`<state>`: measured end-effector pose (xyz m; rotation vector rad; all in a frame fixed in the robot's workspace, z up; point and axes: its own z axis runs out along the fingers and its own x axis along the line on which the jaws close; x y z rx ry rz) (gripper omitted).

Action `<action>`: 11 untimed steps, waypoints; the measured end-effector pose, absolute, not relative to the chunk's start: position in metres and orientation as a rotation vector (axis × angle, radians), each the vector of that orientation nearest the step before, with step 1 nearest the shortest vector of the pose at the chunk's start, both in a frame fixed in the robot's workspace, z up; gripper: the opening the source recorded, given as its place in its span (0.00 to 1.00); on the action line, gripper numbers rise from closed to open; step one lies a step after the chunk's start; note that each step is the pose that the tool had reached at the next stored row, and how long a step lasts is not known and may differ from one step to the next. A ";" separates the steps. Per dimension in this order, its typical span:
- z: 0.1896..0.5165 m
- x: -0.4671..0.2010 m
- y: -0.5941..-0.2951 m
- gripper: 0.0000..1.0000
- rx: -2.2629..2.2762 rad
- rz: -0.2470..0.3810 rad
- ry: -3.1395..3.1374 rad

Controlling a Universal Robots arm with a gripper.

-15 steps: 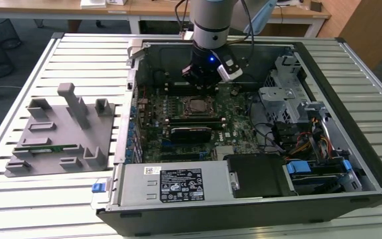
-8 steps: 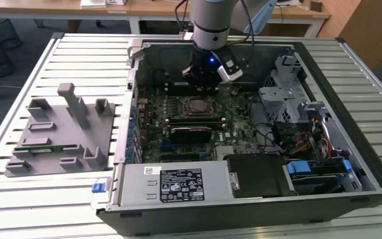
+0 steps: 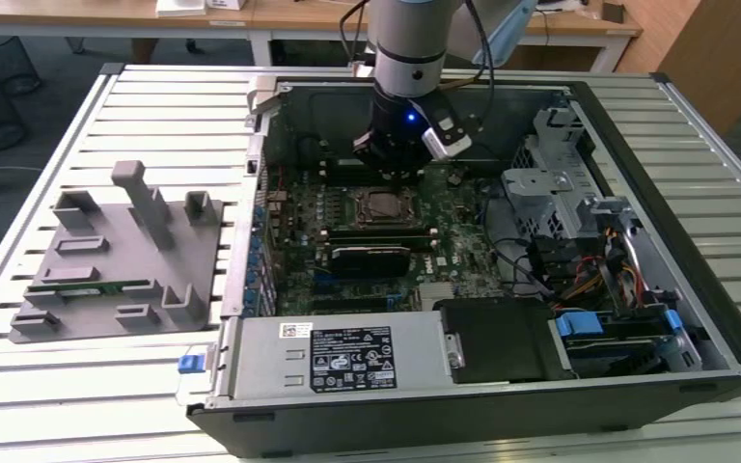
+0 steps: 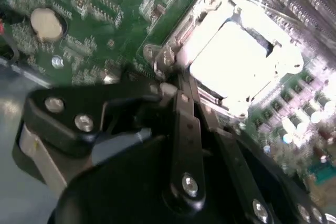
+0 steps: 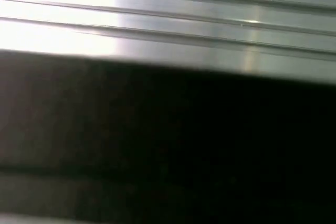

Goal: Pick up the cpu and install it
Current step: 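Install the first cpu locking lever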

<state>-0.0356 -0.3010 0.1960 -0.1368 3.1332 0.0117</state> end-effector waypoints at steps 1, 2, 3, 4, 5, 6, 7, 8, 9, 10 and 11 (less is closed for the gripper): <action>0.195 -0.036 -0.301 0.11 -0.137 0.006 3.134; 0.194 -0.035 -0.301 0.11 -0.137 0.000 3.134; 0.194 -0.035 -0.301 0.11 -0.137 -0.004 3.135; 0.194 -0.035 -0.301 0.11 -0.137 -0.006 3.136; 0.194 -0.035 -0.301 0.11 -0.137 -0.006 3.136; 0.194 -0.035 -0.301 0.11 -0.137 -0.005 3.137; 0.194 -0.036 -0.301 0.11 -0.137 -0.003 3.138; 0.194 -0.036 -0.301 0.11 -0.137 0.000 3.139; 0.195 -0.036 -0.302 0.11 -0.137 0.006 3.140; 0.195 -0.036 -0.302 0.11 -0.137 0.012 3.140; 0.196 -0.036 -0.301 0.11 -0.137 0.018 3.140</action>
